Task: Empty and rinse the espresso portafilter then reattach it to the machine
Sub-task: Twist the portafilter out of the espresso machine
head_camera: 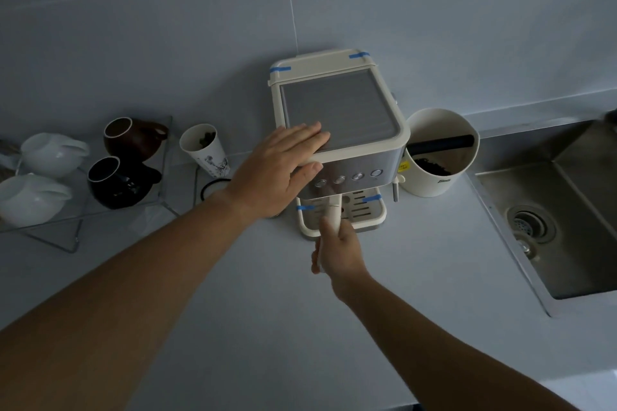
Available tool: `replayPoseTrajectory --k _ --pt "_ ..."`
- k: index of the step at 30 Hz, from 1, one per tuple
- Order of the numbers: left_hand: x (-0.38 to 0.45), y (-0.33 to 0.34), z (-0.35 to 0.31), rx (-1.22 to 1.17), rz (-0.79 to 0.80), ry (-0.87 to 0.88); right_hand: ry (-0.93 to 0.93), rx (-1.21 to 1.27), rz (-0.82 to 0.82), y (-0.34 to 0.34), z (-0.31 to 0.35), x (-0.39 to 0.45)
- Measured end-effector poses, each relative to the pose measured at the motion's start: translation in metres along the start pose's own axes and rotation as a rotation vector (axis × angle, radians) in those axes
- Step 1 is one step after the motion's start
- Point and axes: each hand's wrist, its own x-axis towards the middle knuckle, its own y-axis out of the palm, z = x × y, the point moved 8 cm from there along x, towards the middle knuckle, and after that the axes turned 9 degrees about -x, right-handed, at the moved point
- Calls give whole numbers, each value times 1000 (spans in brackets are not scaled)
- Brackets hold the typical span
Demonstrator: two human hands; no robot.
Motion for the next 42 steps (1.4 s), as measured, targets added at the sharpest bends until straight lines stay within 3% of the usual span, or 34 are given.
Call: replayPoseTrajectory --k 5,19,32,42 --pt "1 0 1 -5 13 -6 56 264 -15 44 6 8" --pt "0 0 3 -30 21 -41 57 419 -97 78 4 32" --pt "0 1 1 -25 10 -31 43 354 -141 75 -3 43" --pt "1 0 1 -26 -22 5 185 396 -20 87 -42 26"
